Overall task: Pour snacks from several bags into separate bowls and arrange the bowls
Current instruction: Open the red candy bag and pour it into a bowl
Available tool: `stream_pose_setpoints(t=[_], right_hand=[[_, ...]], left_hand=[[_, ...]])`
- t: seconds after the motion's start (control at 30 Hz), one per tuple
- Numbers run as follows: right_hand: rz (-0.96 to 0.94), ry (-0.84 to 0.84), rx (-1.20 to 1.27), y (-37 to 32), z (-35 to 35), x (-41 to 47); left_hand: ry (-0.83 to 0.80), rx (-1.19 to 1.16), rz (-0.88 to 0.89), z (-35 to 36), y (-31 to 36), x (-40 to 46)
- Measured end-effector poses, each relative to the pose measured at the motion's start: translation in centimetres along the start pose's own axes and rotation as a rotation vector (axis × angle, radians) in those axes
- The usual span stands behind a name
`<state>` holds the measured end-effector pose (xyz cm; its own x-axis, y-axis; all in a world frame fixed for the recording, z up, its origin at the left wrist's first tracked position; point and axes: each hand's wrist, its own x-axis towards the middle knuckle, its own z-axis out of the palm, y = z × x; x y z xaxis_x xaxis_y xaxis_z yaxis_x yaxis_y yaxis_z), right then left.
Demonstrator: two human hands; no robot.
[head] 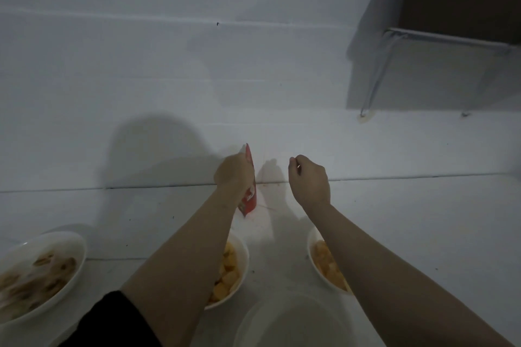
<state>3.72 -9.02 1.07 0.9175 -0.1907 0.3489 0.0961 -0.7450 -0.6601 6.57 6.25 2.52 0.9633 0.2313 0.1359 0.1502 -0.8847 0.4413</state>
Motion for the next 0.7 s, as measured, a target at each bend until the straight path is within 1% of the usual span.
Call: stream_pose_setpoints(t=[0.07, 0.2, 0.33, 0.43, 0.5, 0.7], right_hand=[[0.011, 0.019, 0.036, -0.1, -0.4, -0.4], [-0.01, 0.095, 0.17, -0.6, -2.2, -1.6], [-0.022, 0.173, 0.298, -1.2, -6.1, -4.2], [-0.014, 0.226, 0.389, -1.0, -10.0, -7.1], [0.003, 0.25, 0.432, -0.3, -12.6, -9.1], [0.099, 0.282, 0.499, 3.3, -20.5, -13.9]], left_hand=[[0.062, -0.061, 0.02, -0.3, 0.0, -0.7], [0.17, -0.253, 0.132, -1.8, 1.1, -3.8], [0.192, -0.46, 0.234, -3.8, 3.4, -8.7], [0.131, -0.62, 0.274, -4.9, 5.8, -13.1], [0.051, -0.703, 0.284, -5.0, 7.5, -15.9], [-0.141, -0.834, 0.34, -3.3, 13.2, -22.8]])
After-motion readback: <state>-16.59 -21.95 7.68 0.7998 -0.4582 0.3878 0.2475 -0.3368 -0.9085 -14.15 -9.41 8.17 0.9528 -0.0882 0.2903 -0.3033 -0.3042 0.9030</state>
